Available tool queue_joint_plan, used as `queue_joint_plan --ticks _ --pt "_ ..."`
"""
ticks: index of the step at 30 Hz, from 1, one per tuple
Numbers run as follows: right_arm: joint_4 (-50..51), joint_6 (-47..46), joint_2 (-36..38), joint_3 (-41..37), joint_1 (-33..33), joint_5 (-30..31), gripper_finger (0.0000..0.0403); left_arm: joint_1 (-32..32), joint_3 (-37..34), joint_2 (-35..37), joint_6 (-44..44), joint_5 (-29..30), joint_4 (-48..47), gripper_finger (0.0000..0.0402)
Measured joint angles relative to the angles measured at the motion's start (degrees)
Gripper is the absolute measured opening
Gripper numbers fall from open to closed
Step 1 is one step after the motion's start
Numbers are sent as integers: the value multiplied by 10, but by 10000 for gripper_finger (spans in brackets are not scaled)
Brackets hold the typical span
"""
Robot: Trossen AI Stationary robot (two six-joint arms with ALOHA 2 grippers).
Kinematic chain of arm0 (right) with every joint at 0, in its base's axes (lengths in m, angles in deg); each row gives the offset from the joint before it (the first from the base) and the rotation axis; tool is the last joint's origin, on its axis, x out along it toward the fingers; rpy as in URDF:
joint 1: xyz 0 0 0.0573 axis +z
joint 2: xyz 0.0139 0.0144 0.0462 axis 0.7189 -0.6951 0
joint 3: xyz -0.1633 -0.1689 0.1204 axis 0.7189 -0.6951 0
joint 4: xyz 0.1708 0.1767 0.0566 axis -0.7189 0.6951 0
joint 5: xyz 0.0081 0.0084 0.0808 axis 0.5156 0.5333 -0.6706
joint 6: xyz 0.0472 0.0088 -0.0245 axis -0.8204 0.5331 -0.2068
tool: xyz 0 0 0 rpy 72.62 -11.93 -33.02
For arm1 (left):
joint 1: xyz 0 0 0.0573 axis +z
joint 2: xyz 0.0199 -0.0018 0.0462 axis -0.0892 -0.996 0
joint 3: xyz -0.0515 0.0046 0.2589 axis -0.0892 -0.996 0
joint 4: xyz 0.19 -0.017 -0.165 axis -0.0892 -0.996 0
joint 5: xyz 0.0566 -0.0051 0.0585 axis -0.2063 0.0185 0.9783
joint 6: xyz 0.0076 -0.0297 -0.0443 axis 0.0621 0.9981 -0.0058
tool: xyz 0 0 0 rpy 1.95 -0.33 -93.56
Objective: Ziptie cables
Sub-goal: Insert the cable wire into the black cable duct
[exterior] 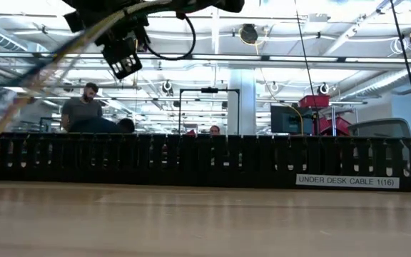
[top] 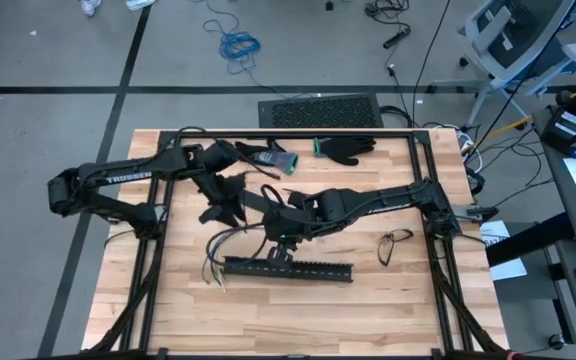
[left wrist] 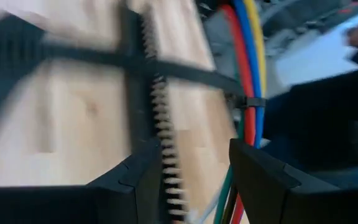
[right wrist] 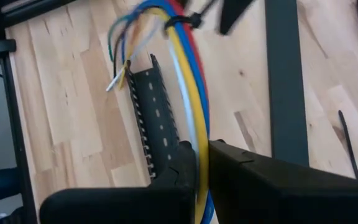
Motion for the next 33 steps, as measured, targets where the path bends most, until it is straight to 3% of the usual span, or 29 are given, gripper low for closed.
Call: queue_joint_plan --ticks 4,7,14,25,33 --pt "2 6 0 0 0 0 8 -4 0 -1 38 -79 0 183" --pt "4 13 0 0 0 0 8 -4 3 12 42 -100 -1 183" --pt "-3 13 -1 0 0 0 8 17 8 37 42 -72 1 183" --pt "-32 19 -1 0 -13 24 8 -38 8 10 41 -71 7 183" --pt "-18 12 10 0 -20 75 8 -57 8 1 18 -74 16 183"
